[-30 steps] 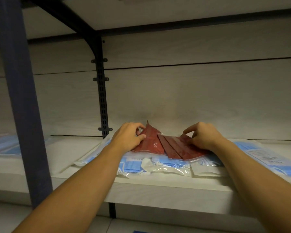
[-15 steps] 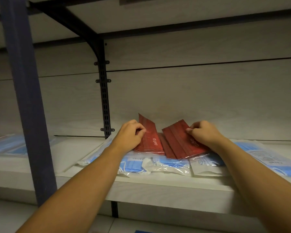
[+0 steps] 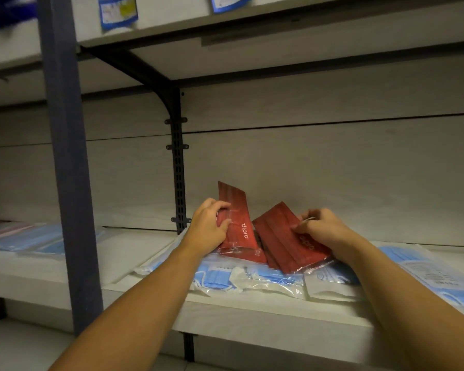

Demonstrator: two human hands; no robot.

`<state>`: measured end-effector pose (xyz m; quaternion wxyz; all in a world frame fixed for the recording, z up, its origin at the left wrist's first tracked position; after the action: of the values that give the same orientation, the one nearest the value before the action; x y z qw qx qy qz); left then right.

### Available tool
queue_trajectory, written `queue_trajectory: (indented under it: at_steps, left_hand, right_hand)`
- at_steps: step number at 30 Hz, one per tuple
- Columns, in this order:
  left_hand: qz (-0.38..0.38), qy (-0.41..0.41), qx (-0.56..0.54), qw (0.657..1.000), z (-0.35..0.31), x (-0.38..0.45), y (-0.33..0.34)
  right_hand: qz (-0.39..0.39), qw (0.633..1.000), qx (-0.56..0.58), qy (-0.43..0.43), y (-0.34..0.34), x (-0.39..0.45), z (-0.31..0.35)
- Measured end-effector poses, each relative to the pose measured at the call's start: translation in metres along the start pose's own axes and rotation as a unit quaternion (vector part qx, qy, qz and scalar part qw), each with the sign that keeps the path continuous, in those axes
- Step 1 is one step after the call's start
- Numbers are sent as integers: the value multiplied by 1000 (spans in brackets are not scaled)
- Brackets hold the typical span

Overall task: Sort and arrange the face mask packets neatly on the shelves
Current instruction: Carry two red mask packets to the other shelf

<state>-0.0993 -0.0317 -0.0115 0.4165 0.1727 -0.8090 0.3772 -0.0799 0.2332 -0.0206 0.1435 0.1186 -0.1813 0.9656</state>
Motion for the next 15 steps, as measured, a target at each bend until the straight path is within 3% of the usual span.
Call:
queue_trajectory:
  at_steps: [6, 9, 15]
  left_hand:
    - [-23, 7, 3, 1000, -25, -6, -25]
    - [-46, -7, -8, 999, -30, -17, -46]
    - [-61, -45, -18, 997, -36, -36, -105]
  right_hand:
    - [-10, 986, 166, 11, 10, -10, 11]
    - [28, 969, 247, 12, 15, -20, 19]
    - [80, 964, 252, -6, 31, -39, 47]
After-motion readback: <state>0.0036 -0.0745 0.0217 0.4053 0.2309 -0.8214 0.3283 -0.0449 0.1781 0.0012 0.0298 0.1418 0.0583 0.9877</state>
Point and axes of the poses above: each hand's wrist, its own x-axis towards the middle knuckle, its own y-axis out of the palm, z = x × y, the point moved 5 cm from there along x, towards the middle knuckle, and after that the axes turned 7 degrees about -z, right-handed, at the moved point
